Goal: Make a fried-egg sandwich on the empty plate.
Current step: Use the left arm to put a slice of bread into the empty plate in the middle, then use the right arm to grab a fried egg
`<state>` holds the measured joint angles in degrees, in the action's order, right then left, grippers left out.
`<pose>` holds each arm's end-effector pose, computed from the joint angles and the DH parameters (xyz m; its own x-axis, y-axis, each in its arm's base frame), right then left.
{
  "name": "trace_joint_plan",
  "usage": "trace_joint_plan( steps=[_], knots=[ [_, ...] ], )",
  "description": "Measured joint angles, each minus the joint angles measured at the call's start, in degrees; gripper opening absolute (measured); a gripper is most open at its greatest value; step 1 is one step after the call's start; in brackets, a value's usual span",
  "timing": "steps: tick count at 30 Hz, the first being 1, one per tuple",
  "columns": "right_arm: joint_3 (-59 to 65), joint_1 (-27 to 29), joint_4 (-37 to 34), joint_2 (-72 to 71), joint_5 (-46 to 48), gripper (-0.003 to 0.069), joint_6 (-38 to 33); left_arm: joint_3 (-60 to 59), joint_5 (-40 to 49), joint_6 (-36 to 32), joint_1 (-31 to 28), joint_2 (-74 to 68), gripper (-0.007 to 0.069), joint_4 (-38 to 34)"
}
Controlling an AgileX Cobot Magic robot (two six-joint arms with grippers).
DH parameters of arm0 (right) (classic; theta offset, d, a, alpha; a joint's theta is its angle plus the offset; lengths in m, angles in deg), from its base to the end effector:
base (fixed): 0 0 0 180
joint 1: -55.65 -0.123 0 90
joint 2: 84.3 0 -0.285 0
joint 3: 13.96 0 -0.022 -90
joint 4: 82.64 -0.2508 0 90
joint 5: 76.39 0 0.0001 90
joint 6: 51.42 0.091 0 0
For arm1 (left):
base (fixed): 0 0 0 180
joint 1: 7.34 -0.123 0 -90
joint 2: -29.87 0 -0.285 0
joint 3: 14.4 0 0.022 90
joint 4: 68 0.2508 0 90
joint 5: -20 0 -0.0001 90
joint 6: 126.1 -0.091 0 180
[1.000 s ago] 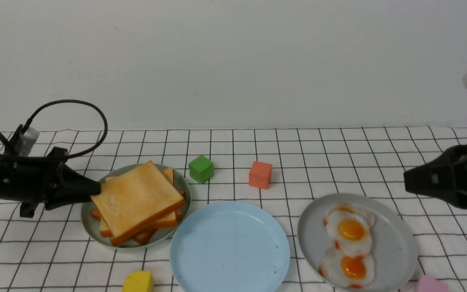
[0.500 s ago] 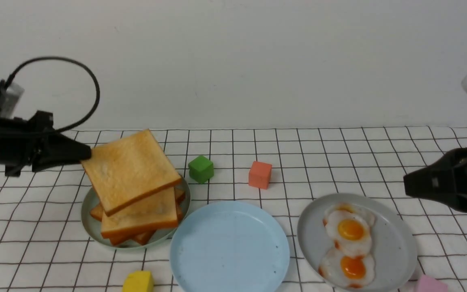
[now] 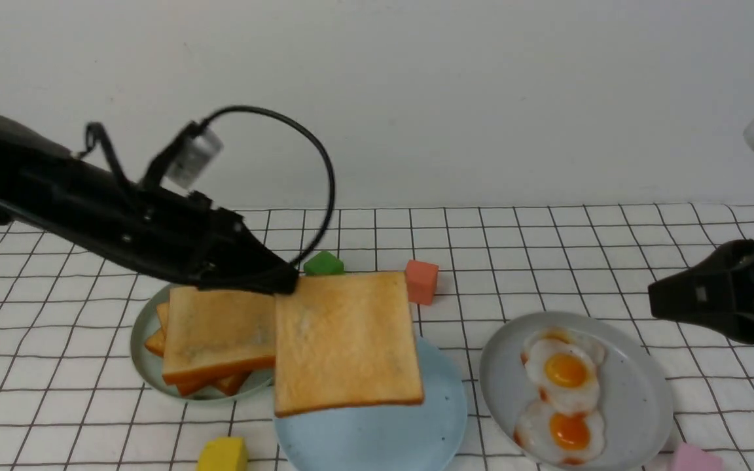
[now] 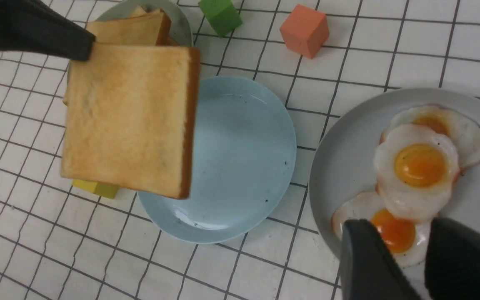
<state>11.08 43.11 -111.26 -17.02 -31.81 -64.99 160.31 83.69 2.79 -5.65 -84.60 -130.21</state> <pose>0.1923 0.0742 0.3390 -0.7212 -0.0317 -0.6920 -0.3507 0.8782 0.3253 0.3605 -0.0829 0.2240 -0.8909 0.1431 -0.4310 0.4273 0.5856 -0.6889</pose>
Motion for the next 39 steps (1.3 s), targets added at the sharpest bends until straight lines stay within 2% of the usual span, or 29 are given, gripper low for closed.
trace_joint_plan(
  steps=[4, 10, 13, 17, 18, 21, 22, 23, 24, 25, 27, 30, 34, 35, 37, 39],
  knots=[
    [0.00, 0.00, -0.02, 0.00, 0.00, 0.0242, 0.00, 0.00, -4.64, 0.54, 2.81, -3.94, 0.0036, 0.28],
    [0.00, 0.00, -0.15, 0.00, 0.00, 0.0242, 0.00, 0.00, -8.15, 2.12, 3.15, -7.57, 0.0039, 0.28],
    [0.00, 0.00, -0.17, 0.00, 0.00, 0.0242, 0.00, 0.00, -9.41, 2.78, 3.15, -7.75, 0.0076, 0.63],
    [0.00, 0.00, -0.17, 0.00, 0.00, 0.0242, 0.00, 0.00, -9.29, 3.60, 3.34, -7.75, 0.0188, 1.18],
    [0.00, 0.00, -0.17, 0.00, -0.20, 0.0242, 0.00, 0.00, -8.83, 3.92, 3.50, -7.75, 0.0276, 1.70],
    [0.00, 0.00, -0.17, 0.00, -0.54, 0.0242, 0.00, 0.06, -7.47, 4.08, 3.64, -7.69, 0.0424, 2.01],
    [0.00, 0.00, -0.17, 0.00, -0.54, 0.0242, 0.00, 0.11, -7.33, 4.08, 3.64, -7.64, 0.0433, 2.04],
    [0.00, 0.00, -0.17, 0.00, -0.67, 0.0242, 0.00, 0.61, -6.82, 4.50, 3.83, -7.45, 0.0512, 2.64],
    [0.00, 0.00, -0.17, 0.00, -0.67, 0.0242, 0.00, 0.71, -6.67, 4.50, 3.83, -7.35, 0.0521, 2.64],
    [0.00, 0.00, -0.17, 0.00, -0.67, 0.0242, 0.00, 1.63, -6.45, 5.14, 3.87, -6.91, 0.0587, 3.54],
    [0.00, 0.00, -0.17, 0.00, -0.69, 0.0242, 0.00, 3.57, -6.28, 6.66, 3.89, -5.60, 0.0642, 5.76],
    [0.00, 0.00, -0.17, 0.00, -0.74, 0.0242, 0.00, 8.06, -5.62, 10.28, 3.89, -2.35, 0.0665, 9.94],
    [0.00, 0.00, -0.17, 0.00, -0.80, 0.0242, 0.00, 12.99, -3.99, 16.33, 3.89, 1.46, 0.0653, 15.86],
    [0.00, 0.00, -0.17, 0.00, -0.80, 0.0242, 0.00, 14.94, -2.50, 18.88, 3.89, 3.43, 0.0633, 19.08],
    [0.00, 0.00, -0.17, 0.00, -0.74, 0.0242, 0.00, 15.76, -0.88, 20.56, 3.89, 5.12, 0.0615, 20.94],
    [0.00, 0.00, -0.01, 0.00, 0.41, 0.0242, 0.00, 16.15, 3.29, 23.20, 3.94, 9.51, 0.0560, 23.19]
  ],
)
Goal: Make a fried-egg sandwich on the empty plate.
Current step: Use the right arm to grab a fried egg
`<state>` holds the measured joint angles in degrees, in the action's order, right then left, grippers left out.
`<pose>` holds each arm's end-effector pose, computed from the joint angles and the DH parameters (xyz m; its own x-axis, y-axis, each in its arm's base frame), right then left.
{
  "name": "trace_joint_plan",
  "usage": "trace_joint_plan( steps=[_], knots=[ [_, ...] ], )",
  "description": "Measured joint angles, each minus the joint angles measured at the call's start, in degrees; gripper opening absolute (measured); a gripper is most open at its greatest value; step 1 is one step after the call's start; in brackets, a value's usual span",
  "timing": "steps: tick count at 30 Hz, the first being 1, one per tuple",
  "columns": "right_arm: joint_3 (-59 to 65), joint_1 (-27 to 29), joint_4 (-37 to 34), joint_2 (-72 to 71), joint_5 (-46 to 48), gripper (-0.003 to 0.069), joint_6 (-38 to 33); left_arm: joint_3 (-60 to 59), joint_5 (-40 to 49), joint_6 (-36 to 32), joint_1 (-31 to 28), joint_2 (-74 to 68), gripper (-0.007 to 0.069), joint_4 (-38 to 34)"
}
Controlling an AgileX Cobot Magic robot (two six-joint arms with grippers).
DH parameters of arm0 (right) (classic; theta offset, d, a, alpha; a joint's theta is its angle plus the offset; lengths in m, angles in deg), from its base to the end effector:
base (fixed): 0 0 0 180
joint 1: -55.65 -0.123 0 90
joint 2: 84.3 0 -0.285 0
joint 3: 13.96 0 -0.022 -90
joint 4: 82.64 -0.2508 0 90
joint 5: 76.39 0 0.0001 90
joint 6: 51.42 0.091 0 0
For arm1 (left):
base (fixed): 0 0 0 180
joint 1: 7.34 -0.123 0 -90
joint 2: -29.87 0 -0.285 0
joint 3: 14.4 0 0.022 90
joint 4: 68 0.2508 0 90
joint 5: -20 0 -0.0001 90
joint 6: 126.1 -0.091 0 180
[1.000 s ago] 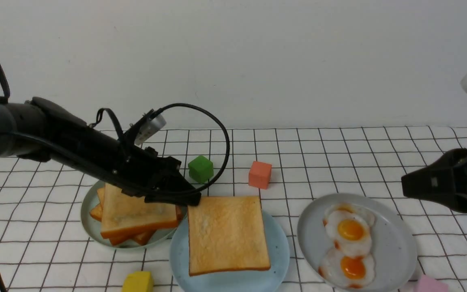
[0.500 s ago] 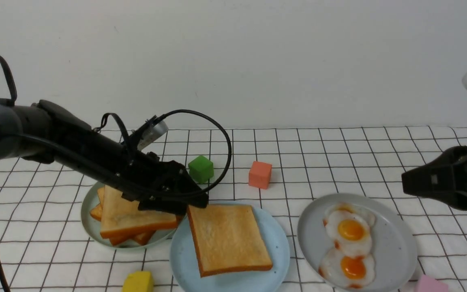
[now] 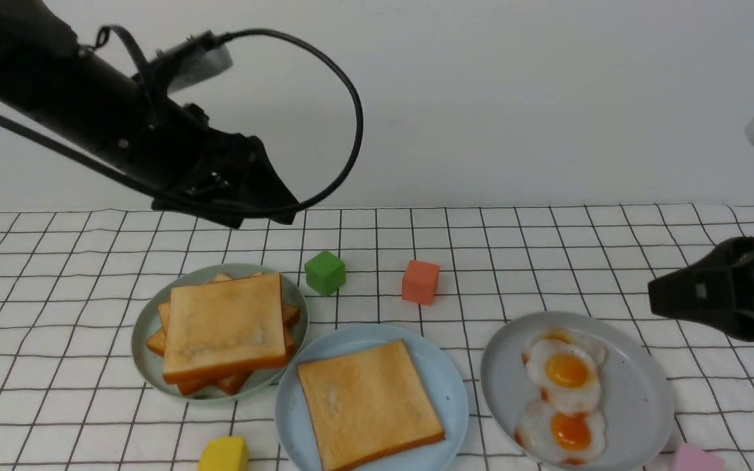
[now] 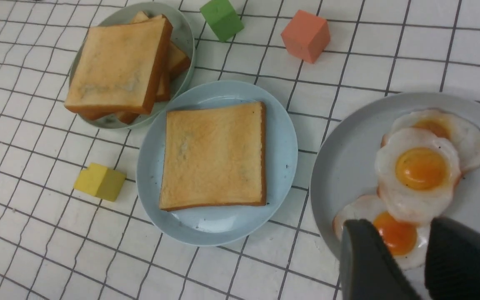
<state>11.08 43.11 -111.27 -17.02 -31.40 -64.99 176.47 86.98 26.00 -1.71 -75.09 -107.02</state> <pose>0.1918 0.0743 0.3386 -0.7254 -0.0349 -0.6874 -0.3517 0.8773 0.3266 0.3492 -0.0874 0.3349 -0.8331 0.2288 -0.5037 0.4768 0.7587 -0.4439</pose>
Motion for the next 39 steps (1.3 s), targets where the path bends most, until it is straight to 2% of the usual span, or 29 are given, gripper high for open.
trace_joint_plan(
  steps=[2, 5, 6, 7, 8, 9, 10, 11, 14, 15, 17, 20, 23, 27, 28, 33, 39],
  knots=[
    [0.00, 0.00, 0.20, 0.00, 0.23, 0.0242, 0.00, 0.00, 1.43, 0.41, 0.16, 1.63, 0.0538, 0.40],
    [0.00, 0.00, 2.68, 0.13, 1.18, 0.0242, 0.59, -2.20, 2.49, 0.94, 2.21, 8.74, 0.0440, 0.77],
    [0.00, 0.00, 3.16, 0.26, 1.18, 0.0242, 0.99, -2.47, 2.49, 0.94, 2.67, 9.63, 0.0440, 0.77],
    [0.00, 0.00, 3.58, 0.52, 1.13, 0.0242, 1.66, -3.58, 2.42, 0.94, 3.45, 10.95, 0.0408, 0.93],
    [0.00, 0.00, 6.40, 1.88, 1.07, 0.0242, 4.32, -6.57, 1.38, 0.77, 6.47, 14.74, 0.0349, 1.46],
    [-0.04, 0.00, 6.75, 2.33, 1.07, 0.0242, 4.69, -6.93, 1.38, 0.77, 6.85, 15.16, 0.0341, 1.53],
    [-0.06, 0.00, 9.11, 4.18, 1.07, 0.0242, 7.98, -9.45, 0.03, 0.45, 10.30, 18.13, 0.0271, 2.36],
    [-0.06, 0.00, 10.39, 5.43, 1.07, 0.0242, 9.38, -10.92, -0.83, 0.28, 11.70, 19.17, 0.0243, 2.89],
    [-0.11, 0.00, 14.34, 11.30, 0.26, 0.0242, 16.38, -16.91, -3.82, 1.09, 19.41, 23.90, 0.0092, 7.30],
    [-0.11, 0.00, 14.60, 11.68, 0.16, 0.0242, 16.38, -17.29, -4.04, 1.25, 19.79, 24.43, 0.0092, 7.30],
    [-0.16, 0.31, 16.09, 16.36, -1.48, 0.0242, 19.40, -21.93, -6.08, 4.12, 23.26, 27.30, 0.0001, 11.54],
    [-0.18, 1.86, 15.47, 21.73, -4.35, 0.0242, 21.38, -27.36, -9.15, 7.83, 25.59, 31.69, -0.0013, 15.95],
    [-0.18, 3.67, 13.50, 25.88, -7.34, 0.0242, 20.91, -31.56, -13.52, 9.36, 25.88, 35.90, -0.0013, 17.34],
    [-0.27, 5.29, 8.57, 30.85, -11.43, 0.0242, 15.77, -36.41, -20.55, 8.14, 25.88, 40.80, -0.0013, 15.52],
    [-0.31, 5.55, 5.29, 32.63, -12.66, 0.0242, 12.28, -37.98, -23.01, 7.28, 25.88, 42.10, -0.0013, 13.69],
    [-0.47, 5.62, -2.64, 36.66, -16.31, 0.0242, 3.93, -39.51, -25.60, 6.06, 25.88, 42.83, -0.0013, 9.38],
    [-0.54, 5.62, -4.85, 39.39, -20.66, 0.0242, 0.31, -39.62, -25.83, 5.95, 25.88, 42.83, -0.0013, 8.22]
  ],
)
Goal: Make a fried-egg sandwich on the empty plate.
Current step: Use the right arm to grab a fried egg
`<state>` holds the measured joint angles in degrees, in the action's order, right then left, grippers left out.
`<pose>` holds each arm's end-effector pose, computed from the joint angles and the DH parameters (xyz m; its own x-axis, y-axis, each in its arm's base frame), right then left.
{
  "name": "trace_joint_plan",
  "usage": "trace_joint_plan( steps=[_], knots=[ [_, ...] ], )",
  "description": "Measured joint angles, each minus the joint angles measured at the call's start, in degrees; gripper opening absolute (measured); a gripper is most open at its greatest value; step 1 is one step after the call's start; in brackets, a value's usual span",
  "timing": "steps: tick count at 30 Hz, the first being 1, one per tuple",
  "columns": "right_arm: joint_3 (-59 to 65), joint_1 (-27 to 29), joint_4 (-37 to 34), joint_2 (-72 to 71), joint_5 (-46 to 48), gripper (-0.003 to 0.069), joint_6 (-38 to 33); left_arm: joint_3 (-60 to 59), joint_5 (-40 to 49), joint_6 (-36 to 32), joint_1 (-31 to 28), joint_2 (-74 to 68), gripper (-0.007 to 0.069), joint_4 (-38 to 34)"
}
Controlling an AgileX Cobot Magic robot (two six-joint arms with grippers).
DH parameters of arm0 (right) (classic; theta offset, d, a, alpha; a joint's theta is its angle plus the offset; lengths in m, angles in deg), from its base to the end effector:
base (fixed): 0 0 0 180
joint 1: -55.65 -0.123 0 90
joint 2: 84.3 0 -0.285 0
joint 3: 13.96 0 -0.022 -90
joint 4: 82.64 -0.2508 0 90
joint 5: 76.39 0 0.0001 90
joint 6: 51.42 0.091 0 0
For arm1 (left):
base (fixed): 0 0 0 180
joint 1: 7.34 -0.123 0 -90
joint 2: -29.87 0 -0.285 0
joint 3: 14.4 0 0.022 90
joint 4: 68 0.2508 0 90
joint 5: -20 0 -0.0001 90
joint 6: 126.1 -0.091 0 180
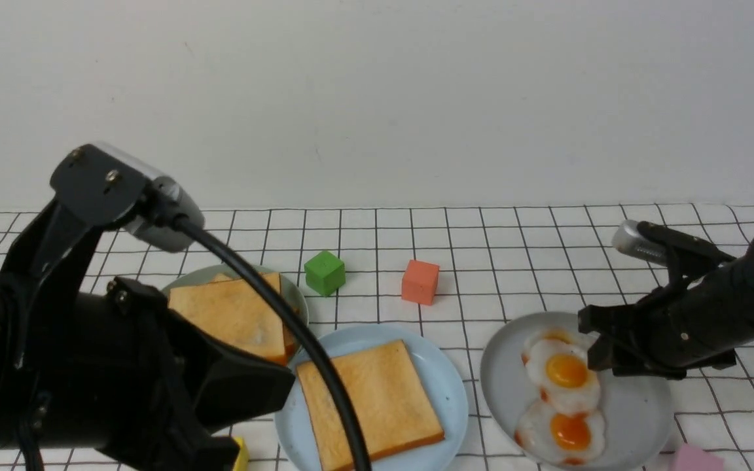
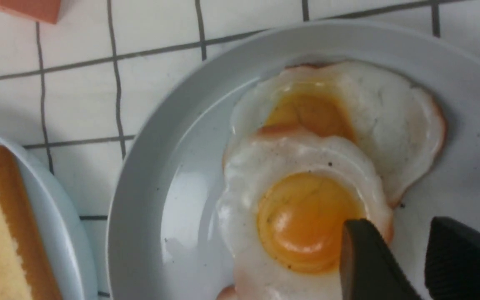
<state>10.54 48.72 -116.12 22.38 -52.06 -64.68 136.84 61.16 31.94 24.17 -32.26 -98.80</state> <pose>0.3219 0.0600 0.1693 -0.9018 0.1905 -0.3880 0.0545 0.9406 0.3351 0.1421 -0.1231 0.3405 -0.5498 0.2945 -0.7817 0.6984 0.6753 -0.2369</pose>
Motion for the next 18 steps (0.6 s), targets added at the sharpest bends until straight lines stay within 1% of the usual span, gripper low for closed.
trace_joint_plan(
  steps=[10, 14, 15, 16, 18],
  knots=[
    [-0.05, 0.00, -0.70, 1.50, -1.20, 0.0242, -0.39, 0.00, 0.65, -0.11, 0.00, 0.00, -0.0013, -0.04],
    [-0.19, 0.06, -2.66, 4.26, -0.95, 0.0206, -0.44, 0.00, 0.65, -0.11, 0.00, 0.00, -0.0013, -0.04],
    [-0.54, 0.06, -3.20, 4.39, -0.56, 0.0165, -0.44, 0.00, 0.65, -0.11, 0.00, 0.00, -0.0013, -0.04],
    [-0.54, 0.06, -3.26, 4.39, -0.49, 0.0158, -0.44, 0.00, 0.65, -0.11, 0.00, 0.00, -0.0013, -0.04],
    [-0.65, 0.06, -3.51, 4.42, -0.09, 0.0066, -0.50, 0.00, 0.68, -0.11, 0.00, 0.00, -0.0013, -0.11]
  ],
)
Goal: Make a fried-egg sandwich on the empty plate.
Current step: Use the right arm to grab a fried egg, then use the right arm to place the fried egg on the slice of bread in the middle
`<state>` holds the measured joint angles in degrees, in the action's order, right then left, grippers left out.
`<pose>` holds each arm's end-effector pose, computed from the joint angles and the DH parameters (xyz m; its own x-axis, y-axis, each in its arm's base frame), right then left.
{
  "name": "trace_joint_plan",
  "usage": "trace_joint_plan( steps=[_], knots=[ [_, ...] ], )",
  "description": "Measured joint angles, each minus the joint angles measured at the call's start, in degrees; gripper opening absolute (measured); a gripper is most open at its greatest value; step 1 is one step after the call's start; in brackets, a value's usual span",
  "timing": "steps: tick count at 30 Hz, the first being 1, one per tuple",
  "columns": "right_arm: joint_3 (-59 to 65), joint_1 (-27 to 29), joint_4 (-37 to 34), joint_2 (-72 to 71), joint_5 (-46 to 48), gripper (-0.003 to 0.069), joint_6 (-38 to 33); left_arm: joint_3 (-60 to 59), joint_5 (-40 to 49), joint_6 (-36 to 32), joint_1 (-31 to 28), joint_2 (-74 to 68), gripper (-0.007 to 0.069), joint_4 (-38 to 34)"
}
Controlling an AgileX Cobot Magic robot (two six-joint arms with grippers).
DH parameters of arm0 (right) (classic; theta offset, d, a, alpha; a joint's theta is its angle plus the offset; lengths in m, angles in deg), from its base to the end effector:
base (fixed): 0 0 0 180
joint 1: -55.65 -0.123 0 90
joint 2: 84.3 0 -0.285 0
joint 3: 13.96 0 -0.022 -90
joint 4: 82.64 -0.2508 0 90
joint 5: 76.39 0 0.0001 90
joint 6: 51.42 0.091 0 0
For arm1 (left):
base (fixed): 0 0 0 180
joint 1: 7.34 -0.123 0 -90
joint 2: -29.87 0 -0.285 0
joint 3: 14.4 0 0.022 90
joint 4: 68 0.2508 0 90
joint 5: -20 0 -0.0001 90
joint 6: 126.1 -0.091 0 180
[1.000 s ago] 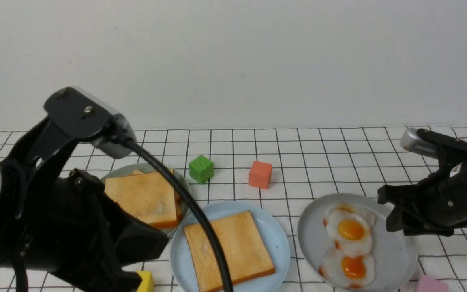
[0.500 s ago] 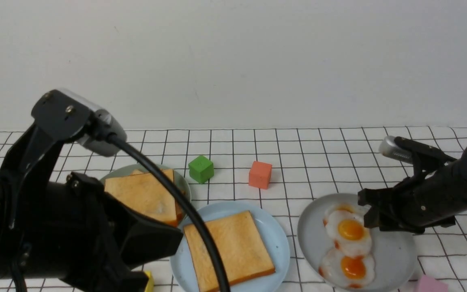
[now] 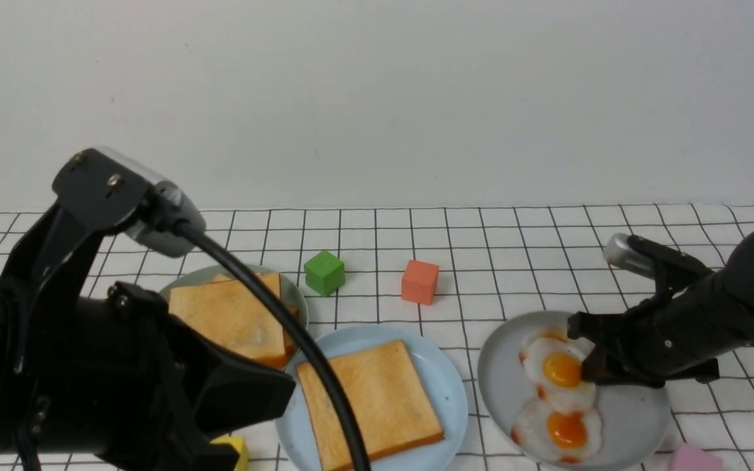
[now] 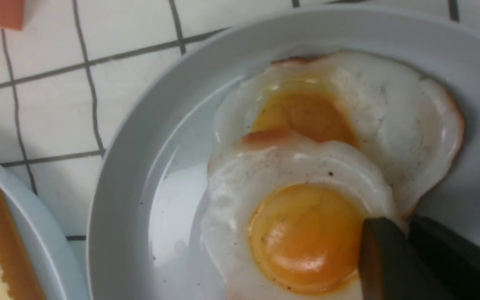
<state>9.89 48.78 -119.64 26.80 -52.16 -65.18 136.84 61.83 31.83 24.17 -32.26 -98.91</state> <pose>0.3281 0.0622 0.1475 -0.9177 0.2350 -0.3203 0.1115 0.9262 0.3601 0.1412 -0.1232 0.3399 -0.5542 0.3018 -0.7758 0.7012 0.6714 -0.2397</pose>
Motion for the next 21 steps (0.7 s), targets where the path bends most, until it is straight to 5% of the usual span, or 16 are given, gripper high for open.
trace_joint_plan(
  steps=[15, 21],
  knots=[
    [-0.58, -0.27, 3.40, -10.61, 5.23, 0.0027, 0.35, 0.00, 2.99, 0.18, 0.00, 0.00, -0.0013, -0.03],
    [-6.06, -8.00, 3.32, -13.21, 10.23, 0.0027, 0.30, 0.00, 7.26, 2.23, 0.00, 0.91, -0.0013, 2.05]
  ],
)
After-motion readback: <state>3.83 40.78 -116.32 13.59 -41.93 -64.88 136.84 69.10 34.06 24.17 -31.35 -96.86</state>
